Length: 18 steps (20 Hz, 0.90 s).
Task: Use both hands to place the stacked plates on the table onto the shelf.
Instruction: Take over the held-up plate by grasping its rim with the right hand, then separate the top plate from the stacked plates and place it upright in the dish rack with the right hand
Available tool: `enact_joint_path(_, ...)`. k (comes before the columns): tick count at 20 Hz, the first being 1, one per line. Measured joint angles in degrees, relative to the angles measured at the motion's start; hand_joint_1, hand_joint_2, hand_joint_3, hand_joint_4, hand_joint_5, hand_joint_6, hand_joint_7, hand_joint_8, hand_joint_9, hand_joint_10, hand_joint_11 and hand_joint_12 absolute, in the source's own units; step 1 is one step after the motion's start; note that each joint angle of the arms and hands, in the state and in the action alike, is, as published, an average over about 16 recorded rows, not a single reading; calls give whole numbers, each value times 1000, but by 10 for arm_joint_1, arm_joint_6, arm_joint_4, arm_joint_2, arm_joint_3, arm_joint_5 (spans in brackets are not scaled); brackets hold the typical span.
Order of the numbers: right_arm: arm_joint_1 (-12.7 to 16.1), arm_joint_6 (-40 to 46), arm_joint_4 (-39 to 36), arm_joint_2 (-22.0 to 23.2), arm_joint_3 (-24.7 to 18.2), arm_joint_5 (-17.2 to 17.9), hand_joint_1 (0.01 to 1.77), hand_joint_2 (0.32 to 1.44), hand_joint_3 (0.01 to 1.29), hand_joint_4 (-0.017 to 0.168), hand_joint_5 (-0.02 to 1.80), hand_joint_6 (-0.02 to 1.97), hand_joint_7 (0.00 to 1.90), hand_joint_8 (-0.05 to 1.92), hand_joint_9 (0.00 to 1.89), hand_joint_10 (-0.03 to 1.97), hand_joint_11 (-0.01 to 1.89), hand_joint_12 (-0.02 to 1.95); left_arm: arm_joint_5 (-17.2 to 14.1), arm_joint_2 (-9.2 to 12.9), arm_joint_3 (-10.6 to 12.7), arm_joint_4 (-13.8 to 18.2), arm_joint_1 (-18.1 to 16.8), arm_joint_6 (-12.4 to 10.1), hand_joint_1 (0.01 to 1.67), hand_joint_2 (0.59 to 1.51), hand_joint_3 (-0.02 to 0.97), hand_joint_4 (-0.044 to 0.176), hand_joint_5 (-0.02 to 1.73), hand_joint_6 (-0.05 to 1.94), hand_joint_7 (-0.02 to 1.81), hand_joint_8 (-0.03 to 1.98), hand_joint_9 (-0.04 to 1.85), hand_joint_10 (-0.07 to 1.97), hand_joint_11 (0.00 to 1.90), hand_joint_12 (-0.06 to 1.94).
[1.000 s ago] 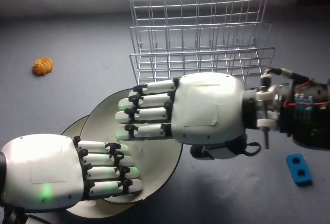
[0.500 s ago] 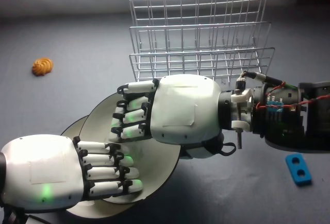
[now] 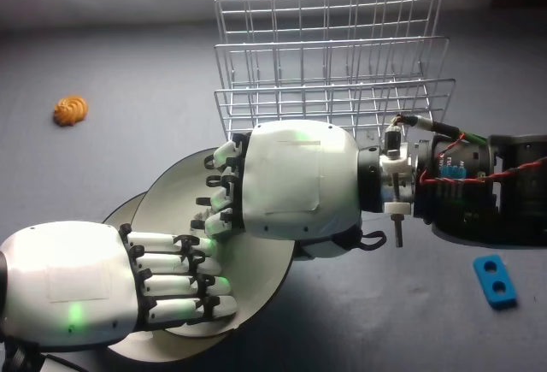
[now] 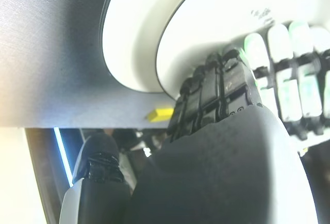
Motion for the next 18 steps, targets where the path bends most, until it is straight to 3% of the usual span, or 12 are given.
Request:
enact_joint_path(8,1,1,-1,-4,3,27,1176,875,12,12,893,640,992,549,1199,-5,910,889,-15,8,19,-21,-14,-3,23,1215,8,-3,47,-5,33,13,21,6,15,13)
enact_joint_path(18,9,9,8,8,-23,32,1177,887,12,21,940,862,1059,771,1314,-4,959,960,-37,45,64,-45,-52,-14,22,1214,8,4,55,8,22,12,19,7,15,15)
